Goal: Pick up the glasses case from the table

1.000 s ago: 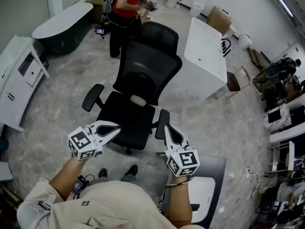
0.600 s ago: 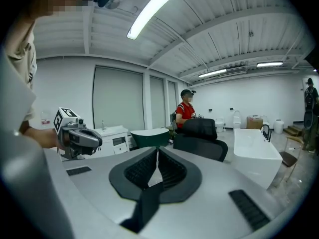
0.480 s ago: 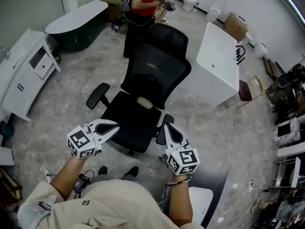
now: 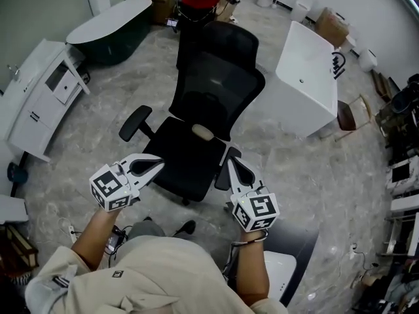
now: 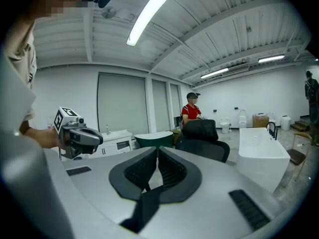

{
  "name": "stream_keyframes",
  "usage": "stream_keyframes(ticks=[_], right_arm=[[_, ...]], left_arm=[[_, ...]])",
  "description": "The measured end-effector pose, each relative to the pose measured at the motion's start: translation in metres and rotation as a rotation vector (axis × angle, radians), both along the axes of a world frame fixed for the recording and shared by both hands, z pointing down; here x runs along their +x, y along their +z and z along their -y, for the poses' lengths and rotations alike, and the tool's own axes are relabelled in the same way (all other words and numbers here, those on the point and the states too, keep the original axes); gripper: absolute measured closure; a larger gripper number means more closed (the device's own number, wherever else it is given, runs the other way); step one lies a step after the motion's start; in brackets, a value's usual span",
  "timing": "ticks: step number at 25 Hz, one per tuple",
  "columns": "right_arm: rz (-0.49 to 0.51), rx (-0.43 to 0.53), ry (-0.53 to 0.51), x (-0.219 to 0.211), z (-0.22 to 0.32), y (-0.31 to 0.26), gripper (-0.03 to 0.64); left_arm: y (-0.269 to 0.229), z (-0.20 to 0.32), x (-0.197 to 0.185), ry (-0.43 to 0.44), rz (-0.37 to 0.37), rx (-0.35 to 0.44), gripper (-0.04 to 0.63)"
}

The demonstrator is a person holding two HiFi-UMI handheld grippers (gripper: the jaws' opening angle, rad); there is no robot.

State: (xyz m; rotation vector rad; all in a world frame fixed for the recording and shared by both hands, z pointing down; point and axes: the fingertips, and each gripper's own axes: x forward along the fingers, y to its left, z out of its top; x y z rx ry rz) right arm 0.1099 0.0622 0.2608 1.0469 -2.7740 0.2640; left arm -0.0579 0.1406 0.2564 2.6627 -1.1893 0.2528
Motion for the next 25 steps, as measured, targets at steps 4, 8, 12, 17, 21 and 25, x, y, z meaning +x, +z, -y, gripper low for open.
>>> stream_keyframes(ticks=[4,8,12,17,21,25], right_arm=[[0.014,-0.02,0.029,0.013,0.003,0.008,0.589],[0.001,-0.034,0.063,0.02,0.004,0.013,0.589],[-0.021,-0.034,0.118,0.025,0.009,0.012,0.589],[-0.052,-0.027,0.217,0.027,0.021,0.007,0.589],[-0.077,-0.013,0.277,0.013,0.029,0.003,0.589],[-0.089,-0.005,0.323,0.0,0.034,0.002,0.589]], left_arm=[[0.001,0.005,0.011,0.017,0.003,-0.006,0.578],[0.001,0.018,0.014,0.048,-0.009,-0.006,0.578],[0.008,0.037,0.013,0.107,-0.024,-0.004,0.578],[0.008,0.074,0.011,0.205,-0.055,0.018,0.578],[0.007,0.1,-0.001,0.266,-0.078,0.032,0.578],[0.011,0.12,-0.012,0.318,-0.084,0.037,0.578]])
